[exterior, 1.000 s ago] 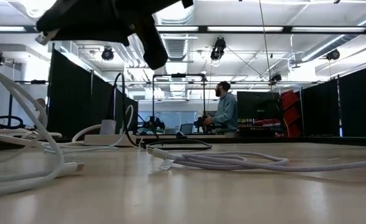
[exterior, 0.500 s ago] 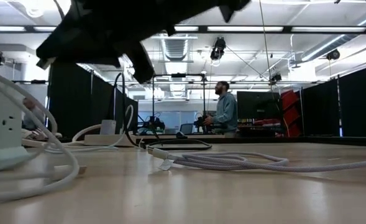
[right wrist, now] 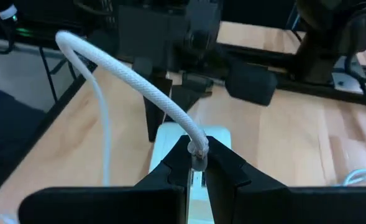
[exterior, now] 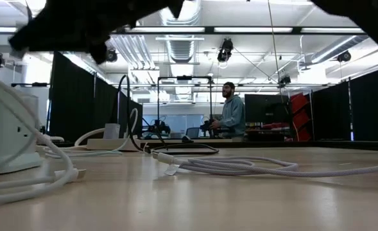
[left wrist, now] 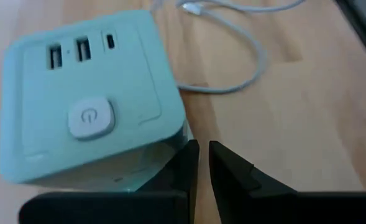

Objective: Insert USB
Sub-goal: Insert the white charger cable into the bottom left white outlet extension

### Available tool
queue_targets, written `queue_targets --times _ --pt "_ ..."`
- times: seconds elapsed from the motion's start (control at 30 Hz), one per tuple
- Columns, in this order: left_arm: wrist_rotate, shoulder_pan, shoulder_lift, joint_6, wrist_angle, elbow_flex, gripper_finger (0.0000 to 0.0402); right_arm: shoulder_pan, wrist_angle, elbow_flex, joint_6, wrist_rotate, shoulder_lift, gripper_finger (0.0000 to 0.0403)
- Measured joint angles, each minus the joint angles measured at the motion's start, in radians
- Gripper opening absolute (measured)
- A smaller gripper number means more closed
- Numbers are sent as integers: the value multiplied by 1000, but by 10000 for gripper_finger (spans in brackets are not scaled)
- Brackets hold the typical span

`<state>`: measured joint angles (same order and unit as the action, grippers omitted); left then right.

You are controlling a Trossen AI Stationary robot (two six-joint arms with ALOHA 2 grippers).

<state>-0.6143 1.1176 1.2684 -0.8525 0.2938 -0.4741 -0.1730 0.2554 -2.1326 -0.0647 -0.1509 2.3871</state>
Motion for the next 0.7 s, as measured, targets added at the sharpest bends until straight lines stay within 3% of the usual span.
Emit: queue_targets --times 0.27,0.7 --pt "-26 -34 34 -6 -4 28 29 23 162 -192 -64 -29 110 16" --pt "-30 -79 54 8 -13 76 29 43 267 -202 -161 2 111 16"
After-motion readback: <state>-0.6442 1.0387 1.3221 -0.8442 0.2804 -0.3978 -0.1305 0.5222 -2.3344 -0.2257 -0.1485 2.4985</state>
